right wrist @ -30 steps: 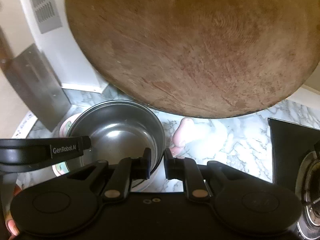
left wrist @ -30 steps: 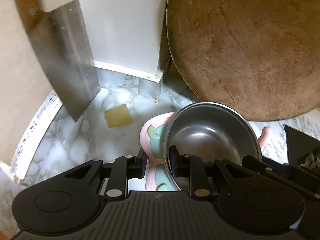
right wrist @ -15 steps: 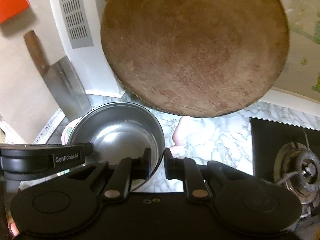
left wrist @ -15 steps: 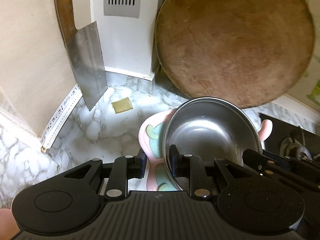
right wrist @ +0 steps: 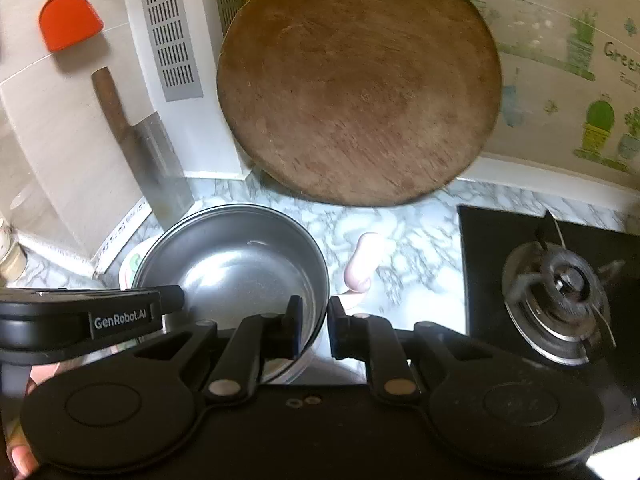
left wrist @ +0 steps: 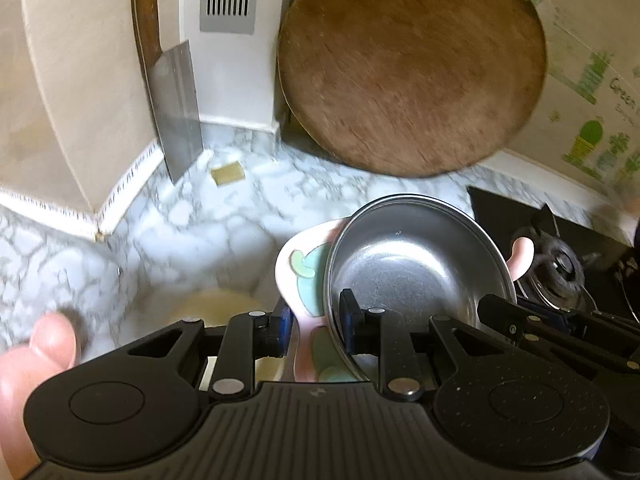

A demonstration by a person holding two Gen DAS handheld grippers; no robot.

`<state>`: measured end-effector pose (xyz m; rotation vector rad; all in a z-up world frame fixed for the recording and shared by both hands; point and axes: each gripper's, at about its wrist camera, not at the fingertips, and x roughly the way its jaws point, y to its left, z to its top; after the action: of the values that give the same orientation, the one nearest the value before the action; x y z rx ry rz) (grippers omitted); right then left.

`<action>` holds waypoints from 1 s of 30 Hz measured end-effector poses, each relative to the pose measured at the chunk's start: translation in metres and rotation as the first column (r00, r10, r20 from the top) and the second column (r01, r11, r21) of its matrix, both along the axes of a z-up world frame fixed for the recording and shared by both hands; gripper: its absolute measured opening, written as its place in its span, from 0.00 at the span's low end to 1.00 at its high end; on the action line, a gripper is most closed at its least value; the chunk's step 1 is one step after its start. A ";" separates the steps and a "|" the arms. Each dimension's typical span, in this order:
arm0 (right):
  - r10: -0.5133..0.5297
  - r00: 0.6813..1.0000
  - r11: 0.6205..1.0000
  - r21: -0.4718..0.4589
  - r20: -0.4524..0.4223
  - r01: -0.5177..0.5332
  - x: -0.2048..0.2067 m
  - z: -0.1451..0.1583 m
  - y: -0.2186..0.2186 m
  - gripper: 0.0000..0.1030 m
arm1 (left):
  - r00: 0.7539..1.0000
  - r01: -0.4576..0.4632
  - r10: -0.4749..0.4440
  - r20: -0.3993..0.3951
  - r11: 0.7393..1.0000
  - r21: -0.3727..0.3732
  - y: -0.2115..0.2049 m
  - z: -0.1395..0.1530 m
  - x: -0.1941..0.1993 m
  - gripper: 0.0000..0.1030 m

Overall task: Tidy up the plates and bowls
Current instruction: 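Lift the pink pot with both grippers and carry it over the steel bowl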

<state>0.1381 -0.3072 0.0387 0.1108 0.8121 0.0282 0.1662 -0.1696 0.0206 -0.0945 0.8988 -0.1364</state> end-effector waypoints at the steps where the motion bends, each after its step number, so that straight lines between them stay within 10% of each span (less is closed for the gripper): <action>1: -0.002 1.000 1.000 -0.002 -0.002 0.002 -0.006 0.000 0.000 0.14 | 1.000 0.007 -0.007 -0.003 1.000 0.000 -0.001 -0.001 -0.006 0.22; 30: -0.081 0.992 0.996 -0.031 -0.098 0.078 -0.080 -0.062 -0.011 0.14 | 0.986 0.122 -0.118 -0.116 0.992 0.028 -0.024 -0.083 -0.057 0.22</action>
<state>0.0577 -0.3182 -0.0236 0.1192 0.9066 -0.0637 0.1095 -0.1940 -0.0621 -0.0155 1.0210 -0.2291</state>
